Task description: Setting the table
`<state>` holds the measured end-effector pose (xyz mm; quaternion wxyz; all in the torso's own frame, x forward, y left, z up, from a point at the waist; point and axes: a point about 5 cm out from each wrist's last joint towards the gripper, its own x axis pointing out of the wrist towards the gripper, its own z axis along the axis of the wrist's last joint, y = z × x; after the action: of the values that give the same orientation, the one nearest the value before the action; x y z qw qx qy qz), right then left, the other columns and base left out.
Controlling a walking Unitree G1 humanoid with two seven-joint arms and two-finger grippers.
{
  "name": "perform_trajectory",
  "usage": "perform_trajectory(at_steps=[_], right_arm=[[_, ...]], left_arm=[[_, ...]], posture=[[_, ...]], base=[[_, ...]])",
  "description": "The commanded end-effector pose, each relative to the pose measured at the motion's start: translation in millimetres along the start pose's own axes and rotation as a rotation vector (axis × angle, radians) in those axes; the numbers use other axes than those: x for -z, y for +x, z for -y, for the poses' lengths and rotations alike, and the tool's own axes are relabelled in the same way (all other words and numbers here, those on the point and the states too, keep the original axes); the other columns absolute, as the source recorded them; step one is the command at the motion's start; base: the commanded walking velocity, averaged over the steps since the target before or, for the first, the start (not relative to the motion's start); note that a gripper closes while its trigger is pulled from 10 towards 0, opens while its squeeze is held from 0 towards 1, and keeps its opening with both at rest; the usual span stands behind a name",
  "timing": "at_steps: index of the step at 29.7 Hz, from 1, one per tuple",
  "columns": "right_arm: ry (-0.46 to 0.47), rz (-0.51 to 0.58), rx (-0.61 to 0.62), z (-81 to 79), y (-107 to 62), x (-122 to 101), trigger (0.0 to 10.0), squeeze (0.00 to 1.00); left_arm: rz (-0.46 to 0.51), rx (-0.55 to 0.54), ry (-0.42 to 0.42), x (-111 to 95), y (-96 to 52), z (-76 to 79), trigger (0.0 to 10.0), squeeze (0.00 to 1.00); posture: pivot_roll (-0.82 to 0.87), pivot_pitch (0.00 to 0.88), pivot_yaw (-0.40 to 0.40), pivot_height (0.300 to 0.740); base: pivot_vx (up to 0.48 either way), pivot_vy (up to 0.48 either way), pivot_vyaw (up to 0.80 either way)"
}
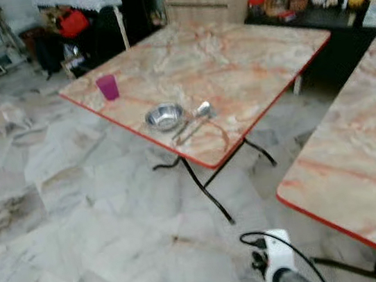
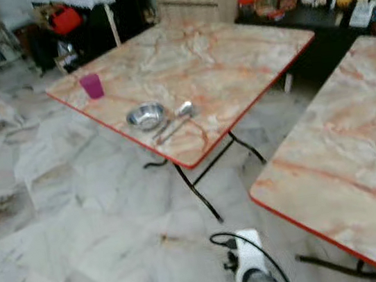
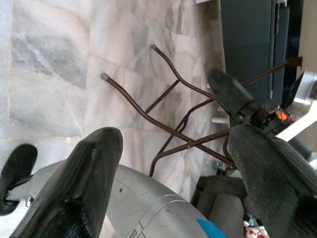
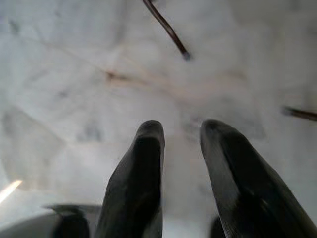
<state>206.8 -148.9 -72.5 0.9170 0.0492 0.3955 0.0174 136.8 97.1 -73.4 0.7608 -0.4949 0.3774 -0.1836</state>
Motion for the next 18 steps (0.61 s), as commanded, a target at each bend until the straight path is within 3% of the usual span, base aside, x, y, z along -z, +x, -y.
perform_trajectory(at_steps=[1, 8, 18], right_arm=[[-0.01, -0.004, -0.036, -12.0, 1.3, -0.2, 10.0, 0.0], [-0.021, -0.013, -0.055, -14.8, 1.3, 0.9, 10.0, 0.0], [-0.005, -0.023, -0.059, -14.2, 1.4, 1.4, 10.0, 0.0]], left_arm=[[0.27, -0.985, 0.596, -114.7, -77.9, -63.3, 10.0, 0.0], [0.294, -1.017, 0.585, -116.7, -80.5, -64.1, 10.0, 0.0], [0.342, -1.016, 0.587, -121.9, -76.9, -59.7, 10.0, 0.0]], posture=[[0.09, 0.0, 0.076, 0.74], [0.1, 0.0, 0.068, 0.74], [0.1, 0.0, 0.065, 0.74]], base=[[0.0, 0.0, 0.54], [0.0, 0.0, 0.7], [0.0, 0.0, 0.0]])
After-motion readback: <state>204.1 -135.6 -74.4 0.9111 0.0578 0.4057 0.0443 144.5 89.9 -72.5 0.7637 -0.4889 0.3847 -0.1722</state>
